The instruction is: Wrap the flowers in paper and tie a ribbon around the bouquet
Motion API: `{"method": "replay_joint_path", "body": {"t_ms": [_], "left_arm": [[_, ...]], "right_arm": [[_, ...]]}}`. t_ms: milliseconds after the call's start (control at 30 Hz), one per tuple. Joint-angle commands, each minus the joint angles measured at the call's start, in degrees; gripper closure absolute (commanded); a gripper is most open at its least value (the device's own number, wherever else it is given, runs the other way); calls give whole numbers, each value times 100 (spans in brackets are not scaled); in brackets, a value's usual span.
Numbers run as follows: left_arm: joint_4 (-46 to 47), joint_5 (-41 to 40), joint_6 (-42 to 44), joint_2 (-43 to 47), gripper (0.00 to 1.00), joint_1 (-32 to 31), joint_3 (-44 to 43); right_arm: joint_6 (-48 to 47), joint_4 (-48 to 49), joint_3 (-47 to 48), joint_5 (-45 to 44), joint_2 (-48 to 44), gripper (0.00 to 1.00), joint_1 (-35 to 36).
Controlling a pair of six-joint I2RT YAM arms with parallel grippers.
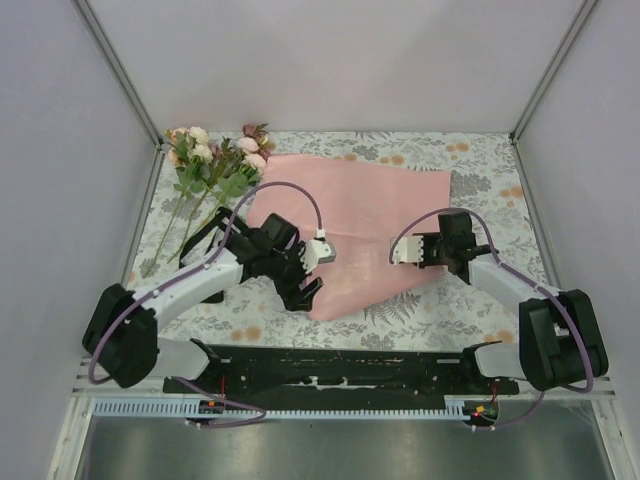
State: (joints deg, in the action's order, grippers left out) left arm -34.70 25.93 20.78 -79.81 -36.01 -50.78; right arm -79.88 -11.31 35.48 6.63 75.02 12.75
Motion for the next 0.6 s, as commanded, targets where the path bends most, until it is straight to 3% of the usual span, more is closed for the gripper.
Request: {"method": "replay_joint_path", "body": {"t_ms": [0, 33, 133, 200, 267, 333, 400, 467, 567], "left_arm": [[-475, 579, 796, 922, 10, -337, -308], [-529, 536, 718, 1063, 10, -328, -414], [-845, 815, 691, 1537, 8, -74, -782], [-1081, 1289, 892, 1705, 7, 538, -985], [-1912, 1476, 2221, 1391, 6, 1085, -1283], [-2959, 1275, 4134, 839, 8, 1568, -1573], [-3804, 1047, 5597, 285, 7, 2043, -1811], [-4062, 451, 6147, -94, 6, 2098, -1821], [-3266, -61, 6596, 209, 6, 2081, -1034]], "right_arm": [[-1196, 980, 178, 198, 205, 40, -351], [-1284, 1077, 195, 146, 267, 29, -466], [-1198, 1535, 598, -345, 626, 23, -782], [-664, 1239, 1430, -767, 925, 18, -976], [423, -344, 2623, -945, 1128, 18, -1134], [1182, -2234, 3767, -429, 1207, 16, -1240], [1561, -3425, 4281, 11, 1111, 16, -1197], [2097, -4087, 4414, 145, 945, 14, -960], [2887, -4764, 4231, 347, 769, 15, -635]]}}
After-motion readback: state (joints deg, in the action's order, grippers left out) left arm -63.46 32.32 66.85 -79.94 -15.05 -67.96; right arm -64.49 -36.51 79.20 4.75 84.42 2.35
